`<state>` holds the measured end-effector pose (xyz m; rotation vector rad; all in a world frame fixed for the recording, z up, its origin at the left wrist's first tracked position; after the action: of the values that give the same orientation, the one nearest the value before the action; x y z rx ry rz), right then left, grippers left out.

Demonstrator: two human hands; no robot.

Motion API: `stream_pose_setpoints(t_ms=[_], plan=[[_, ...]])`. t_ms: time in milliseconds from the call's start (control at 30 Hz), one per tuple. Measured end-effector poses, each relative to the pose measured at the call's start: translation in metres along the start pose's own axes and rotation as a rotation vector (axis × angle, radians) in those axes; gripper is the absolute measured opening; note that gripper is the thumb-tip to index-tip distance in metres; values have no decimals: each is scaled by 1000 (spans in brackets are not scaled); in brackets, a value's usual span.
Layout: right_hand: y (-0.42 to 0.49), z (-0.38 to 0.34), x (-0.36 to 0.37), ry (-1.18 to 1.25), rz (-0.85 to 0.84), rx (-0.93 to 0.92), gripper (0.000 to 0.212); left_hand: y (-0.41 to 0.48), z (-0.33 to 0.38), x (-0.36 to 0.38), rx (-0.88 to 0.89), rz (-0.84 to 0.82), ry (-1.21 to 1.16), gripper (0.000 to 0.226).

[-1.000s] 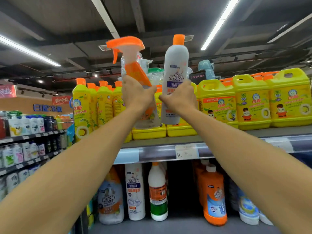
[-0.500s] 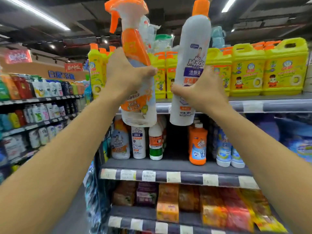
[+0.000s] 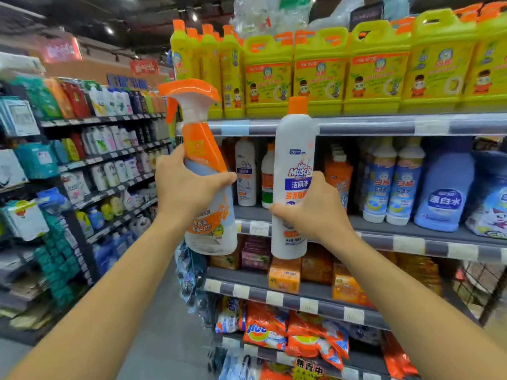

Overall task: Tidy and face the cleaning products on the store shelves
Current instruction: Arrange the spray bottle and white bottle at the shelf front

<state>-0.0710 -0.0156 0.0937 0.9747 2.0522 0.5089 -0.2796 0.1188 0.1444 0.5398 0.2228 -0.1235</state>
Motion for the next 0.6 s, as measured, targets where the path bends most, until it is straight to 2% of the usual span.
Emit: stream_pose_setpoints(t_ms=[167,400,600], plan=[[-8,22,34,-87,-73,77,70,-8,-45,14,-50,-23,42,55],[5,56,100,-153,-210,203,76,11,-105,26,-55,25,130,76],[38,76,160,-174,-269,280,67,40,-163,54,-162,-134,188,91]])
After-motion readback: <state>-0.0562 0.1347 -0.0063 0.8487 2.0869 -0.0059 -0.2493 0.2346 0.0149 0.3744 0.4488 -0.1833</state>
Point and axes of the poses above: each hand's wrist, its own y-axis towards the middle knuckle, its own x-axis out of the palm, z = x × y, the point moved 8 cm from there along y, towards the middle knuckle, and after that the axes turned 8 degrees about -x, right-handed, at the moved point
